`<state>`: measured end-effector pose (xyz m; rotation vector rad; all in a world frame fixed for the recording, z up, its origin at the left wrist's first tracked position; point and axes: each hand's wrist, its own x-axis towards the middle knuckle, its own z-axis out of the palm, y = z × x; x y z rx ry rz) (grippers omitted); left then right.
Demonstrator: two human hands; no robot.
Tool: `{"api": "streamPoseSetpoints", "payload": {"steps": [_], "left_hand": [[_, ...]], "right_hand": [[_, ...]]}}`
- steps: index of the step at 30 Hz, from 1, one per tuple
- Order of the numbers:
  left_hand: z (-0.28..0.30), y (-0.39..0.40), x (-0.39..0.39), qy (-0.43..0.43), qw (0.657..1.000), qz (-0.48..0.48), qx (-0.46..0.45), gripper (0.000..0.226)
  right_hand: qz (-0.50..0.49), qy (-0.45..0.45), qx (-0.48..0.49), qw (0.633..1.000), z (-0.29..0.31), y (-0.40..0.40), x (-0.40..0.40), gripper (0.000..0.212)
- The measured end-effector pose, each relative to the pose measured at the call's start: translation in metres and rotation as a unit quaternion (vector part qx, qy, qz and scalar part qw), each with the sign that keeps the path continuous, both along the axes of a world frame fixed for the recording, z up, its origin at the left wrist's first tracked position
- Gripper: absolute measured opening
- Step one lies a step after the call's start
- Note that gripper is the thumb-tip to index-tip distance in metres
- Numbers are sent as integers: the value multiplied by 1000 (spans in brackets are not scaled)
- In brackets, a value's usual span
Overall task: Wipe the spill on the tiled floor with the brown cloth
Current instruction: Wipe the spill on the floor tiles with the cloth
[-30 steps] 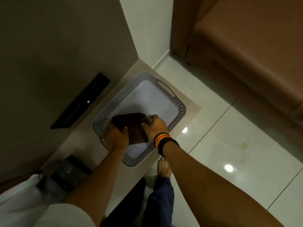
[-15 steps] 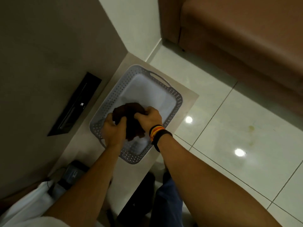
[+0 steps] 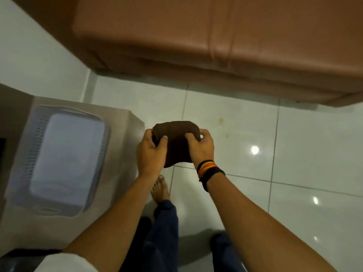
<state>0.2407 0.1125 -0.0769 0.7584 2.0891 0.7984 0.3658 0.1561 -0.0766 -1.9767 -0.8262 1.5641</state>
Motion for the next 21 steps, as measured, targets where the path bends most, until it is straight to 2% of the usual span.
{"api": "streamPoseSetpoints", "payload": {"steps": [7, 10, 15, 17, 18, 19, 21], "left_hand": [[-123, -18, 149, -143, 979, -4, -146, 23], [-182, -21, 186, -214, 955, -3, -204, 23], [-290, -2, 222, -298, 921, -34, -249, 33], [-330, 11, 230, -290, 918, -84, -258, 33], [-347, 18, 231, -254, 924, -124, -256, 32], [-363, 24, 229, -192, 935, -172, -245, 35], [-391, 31, 213, -54, 946, -252, -195, 55]], "right_hand": [[33, -104, -60, 992, -120, -31, 163, 33], [66, -138, -72, 986, -174, -30, 208, 36], [91, -199, -74, 973, -278, -9, 259, 36], [79, -225, -69, 969, -320, 2, 273, 36], [70, -244, -65, 965, -339, 7, 278, 39], [62, -264, -60, 961, -357, 10, 280, 43], [55, -303, -36, 951, -389, 12, 278, 57]]}}
